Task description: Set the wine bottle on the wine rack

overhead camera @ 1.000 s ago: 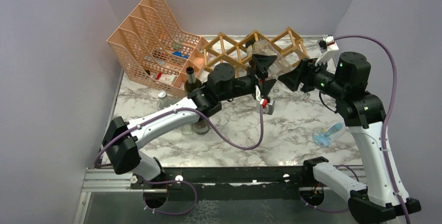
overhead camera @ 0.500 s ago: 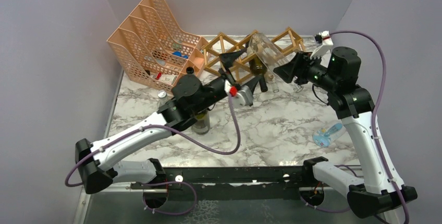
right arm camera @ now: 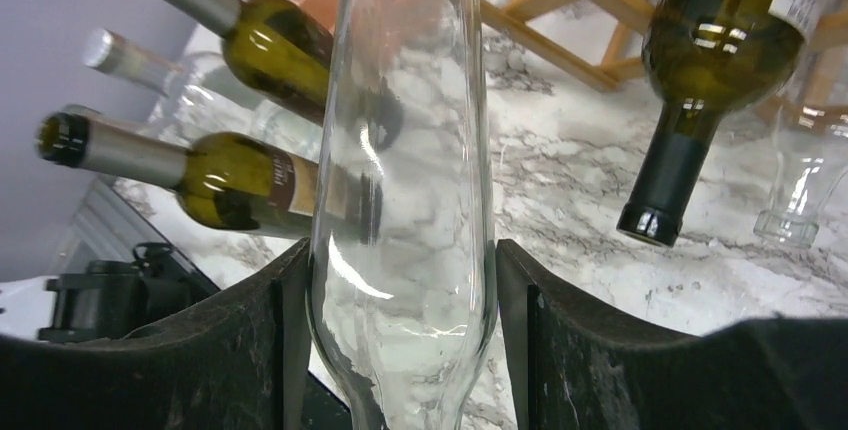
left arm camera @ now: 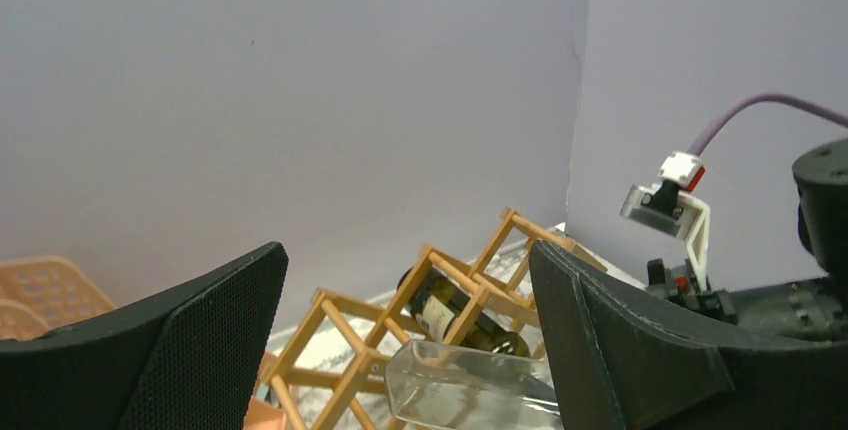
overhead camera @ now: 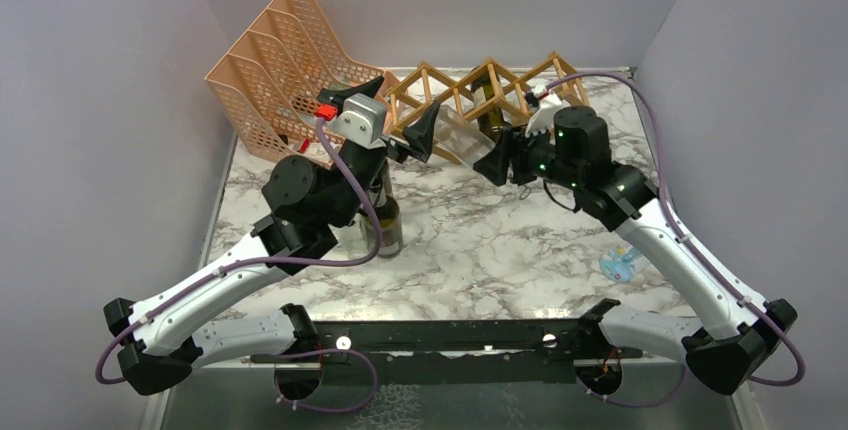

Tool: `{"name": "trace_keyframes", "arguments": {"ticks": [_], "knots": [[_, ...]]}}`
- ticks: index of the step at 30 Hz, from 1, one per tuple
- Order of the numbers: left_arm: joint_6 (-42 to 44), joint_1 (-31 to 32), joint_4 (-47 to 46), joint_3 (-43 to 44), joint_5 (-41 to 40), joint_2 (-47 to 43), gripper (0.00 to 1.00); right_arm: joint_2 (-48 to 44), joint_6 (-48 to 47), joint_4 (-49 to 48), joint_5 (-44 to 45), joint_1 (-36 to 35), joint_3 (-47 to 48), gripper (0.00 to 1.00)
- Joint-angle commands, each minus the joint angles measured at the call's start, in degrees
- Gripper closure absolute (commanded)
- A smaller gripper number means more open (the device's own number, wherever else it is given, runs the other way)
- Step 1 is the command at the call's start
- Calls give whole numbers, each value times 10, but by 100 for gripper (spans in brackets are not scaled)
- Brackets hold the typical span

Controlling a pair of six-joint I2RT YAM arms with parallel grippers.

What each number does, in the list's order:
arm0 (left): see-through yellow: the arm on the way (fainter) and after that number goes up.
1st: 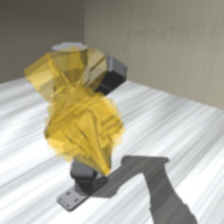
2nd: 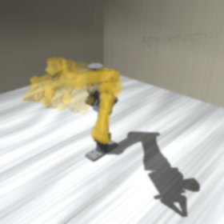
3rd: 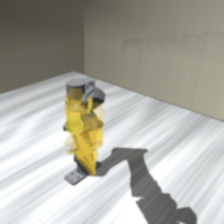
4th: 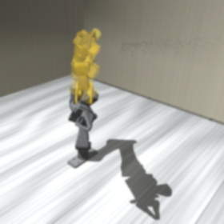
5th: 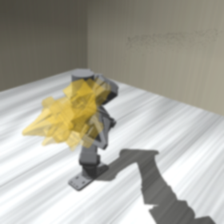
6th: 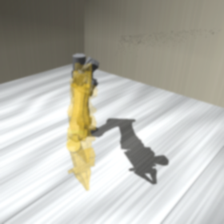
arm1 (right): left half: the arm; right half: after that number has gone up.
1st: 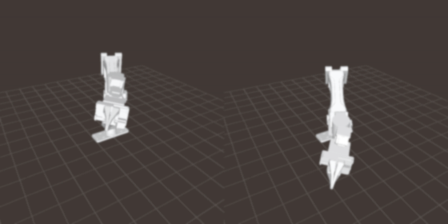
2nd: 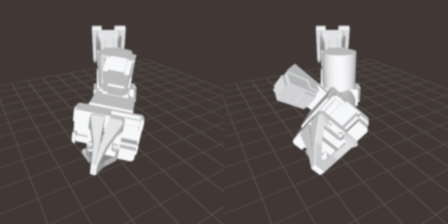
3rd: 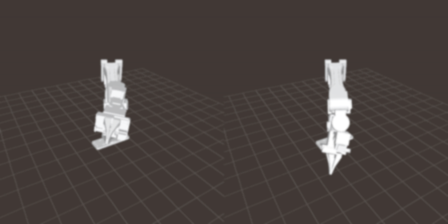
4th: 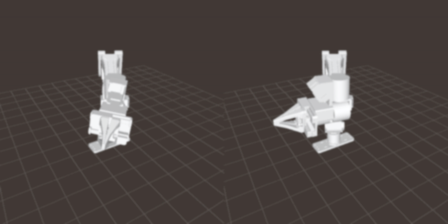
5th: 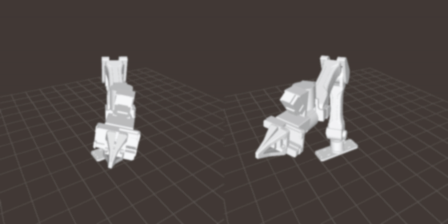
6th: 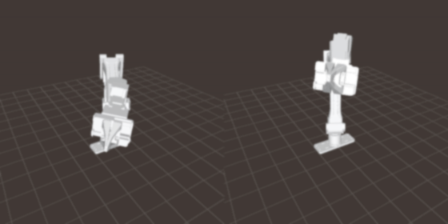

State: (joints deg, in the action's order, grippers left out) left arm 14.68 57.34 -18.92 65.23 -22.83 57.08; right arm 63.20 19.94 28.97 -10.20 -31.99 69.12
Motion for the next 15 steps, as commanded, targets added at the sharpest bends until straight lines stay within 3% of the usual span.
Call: {"name": "trace_keyframes", "arguments": {"ticks": [1,7,15], "knots": [[-69,0,98,28,-73,-20,4,8,2,-66,93,-46,-30,99],[-80,0,169,16,-99,-41,4,6,6,-98,126,-85,-111,99],[-91,0,192,-9,-99,-58,4,41,35,-148,278,-161,-161,99]]}}
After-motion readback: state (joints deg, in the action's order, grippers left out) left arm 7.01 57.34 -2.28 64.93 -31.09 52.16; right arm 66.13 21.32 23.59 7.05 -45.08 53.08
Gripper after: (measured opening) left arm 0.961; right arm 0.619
